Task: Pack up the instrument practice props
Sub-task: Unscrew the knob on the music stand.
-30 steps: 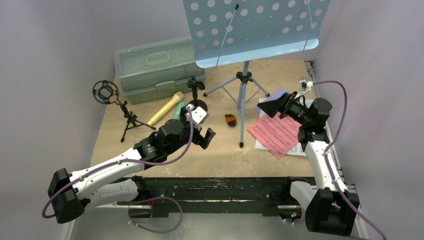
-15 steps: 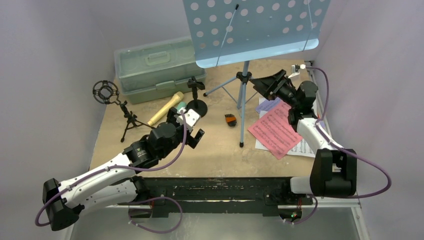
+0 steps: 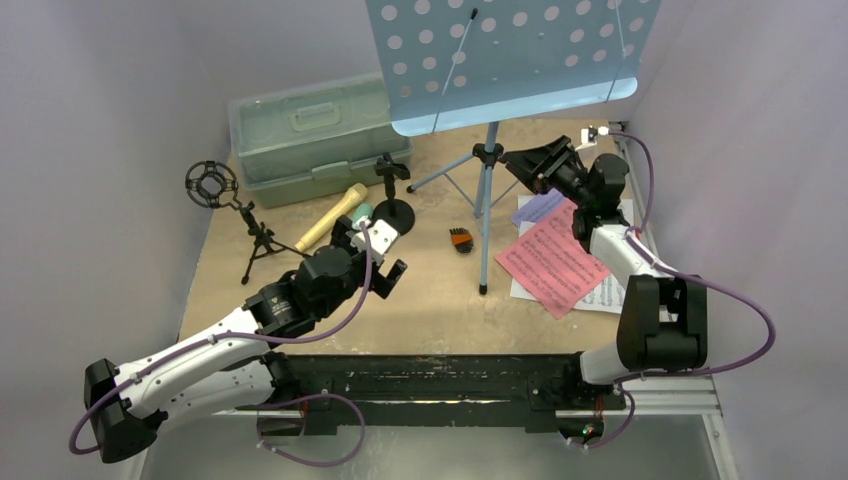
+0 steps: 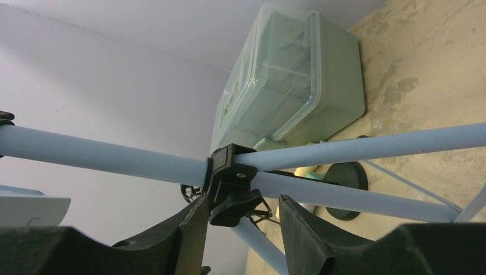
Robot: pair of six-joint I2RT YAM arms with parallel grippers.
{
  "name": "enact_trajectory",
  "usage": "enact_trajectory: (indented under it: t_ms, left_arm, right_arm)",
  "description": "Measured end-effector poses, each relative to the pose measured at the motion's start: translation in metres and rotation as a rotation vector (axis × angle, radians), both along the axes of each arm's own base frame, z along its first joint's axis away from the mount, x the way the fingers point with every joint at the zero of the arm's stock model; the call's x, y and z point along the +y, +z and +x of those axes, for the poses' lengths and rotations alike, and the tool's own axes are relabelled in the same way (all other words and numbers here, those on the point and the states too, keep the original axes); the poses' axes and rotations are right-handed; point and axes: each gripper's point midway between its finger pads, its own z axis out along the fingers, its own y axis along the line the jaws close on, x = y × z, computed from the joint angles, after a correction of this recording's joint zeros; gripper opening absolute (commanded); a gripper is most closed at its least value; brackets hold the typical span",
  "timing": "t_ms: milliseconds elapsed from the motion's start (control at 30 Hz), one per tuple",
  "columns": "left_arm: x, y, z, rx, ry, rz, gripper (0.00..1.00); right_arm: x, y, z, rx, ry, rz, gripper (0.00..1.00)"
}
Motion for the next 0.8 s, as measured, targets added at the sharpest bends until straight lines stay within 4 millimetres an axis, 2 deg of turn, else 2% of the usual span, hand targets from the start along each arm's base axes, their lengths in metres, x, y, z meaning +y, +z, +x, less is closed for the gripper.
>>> enact_trajectory:
  t_ms: [267,433,467,533,600,800]
  left_arm:
    - [0.0,-0.003,0.0,0.008,0.0,0.01,0.99]
    - [0.0,-0.004,0.0,0.009,0.0,0.012,0.99]
    - [0.0,-0.004,0.0,0.009,0.0,0.012,0.99]
    - [0.0,-0.004,0.0,0.009,0.0,0.012,0.99]
    - [0.0,-0.004,0.0,0.009,-0.001,0.012,0.99]
    - [0.0,-0.004,-0.001,0.011,-0.002,0.014,0.99]
  right_arm:
    - [0.011,0.008,0.002,-0.012,0.024,-0.004,0.47]
    - [0.011,0.004,0.006,0.006,0.023,-0.01,0.33]
    - [0.011,0.003,0.006,0.008,0.02,-0.013,0.28]
    - [0.009,0.002,0.008,0.01,0.008,-0.02,0.12]
    - [0.008,0.001,0.01,0.007,-0.005,-0.029,0.01]
    - [0.005,0.004,0.014,-0.057,-0.017,-0.104,0.0]
